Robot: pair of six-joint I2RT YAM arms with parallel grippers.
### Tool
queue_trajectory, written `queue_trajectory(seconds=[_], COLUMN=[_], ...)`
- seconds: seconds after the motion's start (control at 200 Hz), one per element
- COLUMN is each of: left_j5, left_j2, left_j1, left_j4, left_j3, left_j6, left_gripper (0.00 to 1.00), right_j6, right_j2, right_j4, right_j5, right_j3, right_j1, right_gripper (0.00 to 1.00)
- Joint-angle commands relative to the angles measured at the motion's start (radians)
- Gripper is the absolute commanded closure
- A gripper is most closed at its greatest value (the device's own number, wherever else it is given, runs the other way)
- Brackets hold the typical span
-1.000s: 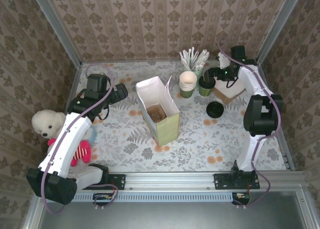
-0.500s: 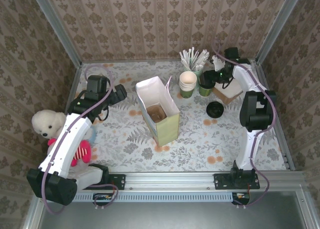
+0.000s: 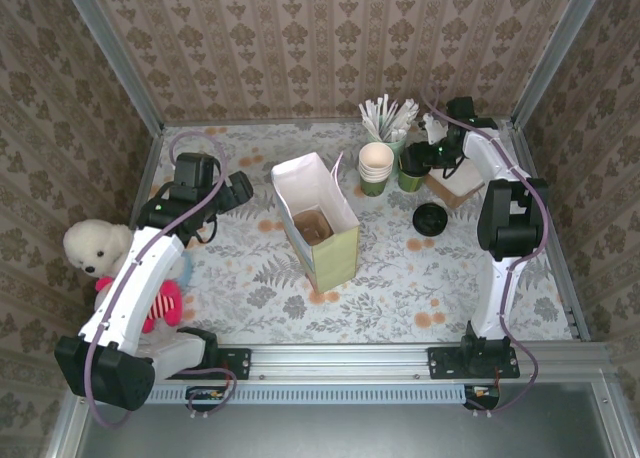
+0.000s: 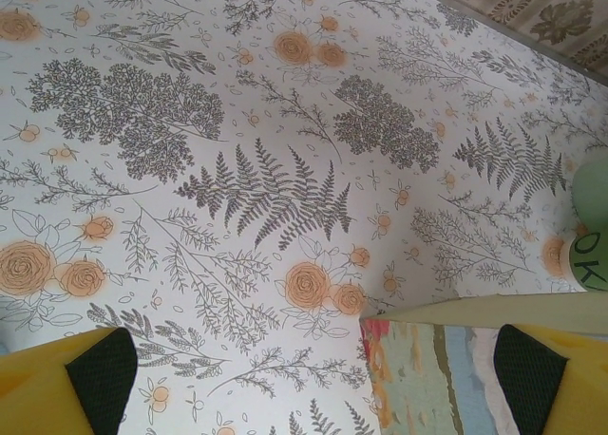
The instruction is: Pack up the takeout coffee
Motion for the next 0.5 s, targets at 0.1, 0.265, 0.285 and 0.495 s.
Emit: queue_trajectory(seconds=[0.1,0.265,0.285,0.495], left_j5=[0.006,0.073,0.083,0.07], left_j2=[-0.031,-0.051,-0.053,-0.093], left_j1=[0.008,0.015,0.016,0.019], left_j4=[0.016,0.03,0.033,0.086], left_j3=[-0.013,-0.023,-0.023,-0.082], left_j6=[-0.018,-0.001,0.001,-0.003], left_gripper=[0.0,0.0,0.0,0.0], right_j6=[0.13,0.226,0.245,0.329], right_j2=[-0.118,-0.246,-0.263,-0.41], right_j4=[0.04,0.058,0.063,0.142], right_j5=[0.026,0.114,0.121,0.128], right_j3=[-0.116,-0.264,-0.285,-0.469], right_j1=[0.013,0.061,0.066,0.155], right_gripper=[0.24,0.26,0.26,0.27])
